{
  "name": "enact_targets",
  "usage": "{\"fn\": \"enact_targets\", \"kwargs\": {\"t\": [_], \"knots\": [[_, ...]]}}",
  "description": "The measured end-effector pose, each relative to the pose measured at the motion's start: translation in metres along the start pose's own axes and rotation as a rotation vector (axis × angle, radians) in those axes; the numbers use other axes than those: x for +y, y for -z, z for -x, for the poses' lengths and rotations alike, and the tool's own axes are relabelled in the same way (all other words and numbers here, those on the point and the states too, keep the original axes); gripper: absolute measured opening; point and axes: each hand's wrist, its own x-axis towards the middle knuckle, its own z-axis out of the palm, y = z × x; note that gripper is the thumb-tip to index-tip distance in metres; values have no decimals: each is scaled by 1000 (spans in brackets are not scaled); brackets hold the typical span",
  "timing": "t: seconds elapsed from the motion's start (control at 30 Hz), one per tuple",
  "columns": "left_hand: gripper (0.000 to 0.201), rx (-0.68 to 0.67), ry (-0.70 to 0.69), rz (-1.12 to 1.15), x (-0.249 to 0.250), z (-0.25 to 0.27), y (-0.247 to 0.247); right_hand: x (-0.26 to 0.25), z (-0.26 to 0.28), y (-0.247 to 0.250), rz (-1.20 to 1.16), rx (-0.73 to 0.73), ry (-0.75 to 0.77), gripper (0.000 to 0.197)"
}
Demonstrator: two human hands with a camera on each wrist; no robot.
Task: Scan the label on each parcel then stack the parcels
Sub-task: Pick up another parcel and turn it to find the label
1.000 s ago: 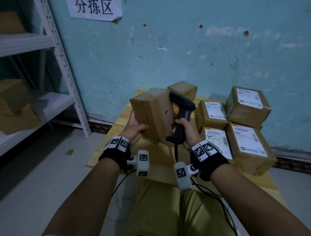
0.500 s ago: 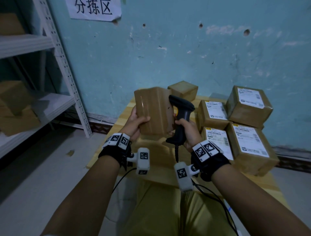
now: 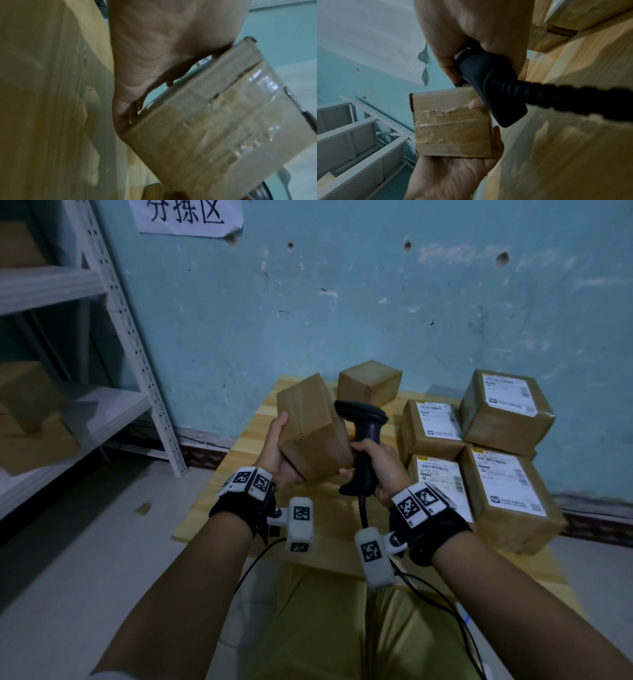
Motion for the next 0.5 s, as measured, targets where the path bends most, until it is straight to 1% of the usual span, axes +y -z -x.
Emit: {"fn": "enact_targets", "kwargs": {"t": [0.07, 0.13, 0.27, 0.4, 0.5], "knots": [[67, 25, 55, -40, 2, 0, -3, -1, 0, 1, 9, 15, -8, 29], [66, 51, 108, -100, 4, 0, -6, -2, 1, 2, 21, 24, -25, 36], [67, 68, 167, -127, 5, -5, -3, -3, 2, 3, 13, 20, -30, 39], [64, 53, 175, -91, 6, -6, -1, -2, 2, 4, 22, 27, -34, 34], [52, 103, 134, -85, 6, -3, -5, -1, 2, 4, 93, 42, -8, 18]]}}
